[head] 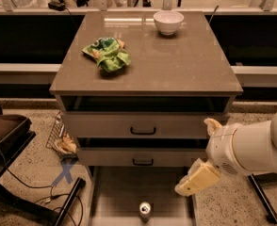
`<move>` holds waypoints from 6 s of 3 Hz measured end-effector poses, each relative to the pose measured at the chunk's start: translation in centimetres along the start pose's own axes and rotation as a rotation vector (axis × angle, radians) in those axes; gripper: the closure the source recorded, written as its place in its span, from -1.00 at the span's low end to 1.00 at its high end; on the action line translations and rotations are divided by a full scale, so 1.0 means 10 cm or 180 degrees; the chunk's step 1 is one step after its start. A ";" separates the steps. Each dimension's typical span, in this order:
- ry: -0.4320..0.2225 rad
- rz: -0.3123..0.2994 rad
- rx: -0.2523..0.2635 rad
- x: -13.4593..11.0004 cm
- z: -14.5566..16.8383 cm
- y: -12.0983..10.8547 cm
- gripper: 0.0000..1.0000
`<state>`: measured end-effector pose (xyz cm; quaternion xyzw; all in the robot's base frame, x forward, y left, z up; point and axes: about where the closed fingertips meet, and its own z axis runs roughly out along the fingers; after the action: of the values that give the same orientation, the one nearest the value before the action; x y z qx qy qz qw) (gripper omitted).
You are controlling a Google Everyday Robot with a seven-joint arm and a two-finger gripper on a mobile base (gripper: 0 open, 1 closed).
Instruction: Pick redbull can from bottom drawer and place on counter
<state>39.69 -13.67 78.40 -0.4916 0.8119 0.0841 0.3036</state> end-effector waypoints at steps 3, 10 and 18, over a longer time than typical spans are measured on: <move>-0.0112 0.0298 -0.0288 0.49 0.69 -0.16 -1.00; -0.1225 0.0261 -0.1160 2.07 2.96 0.35 -1.00; -0.2606 -0.0210 -0.1578 2.42 5.13 0.91 -0.74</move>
Offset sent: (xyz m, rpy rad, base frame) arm 0.0170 -0.0067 -0.0448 0.0545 0.0785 -0.0152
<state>44.98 -4.91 21.89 -0.5012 0.5650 0.4521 0.4746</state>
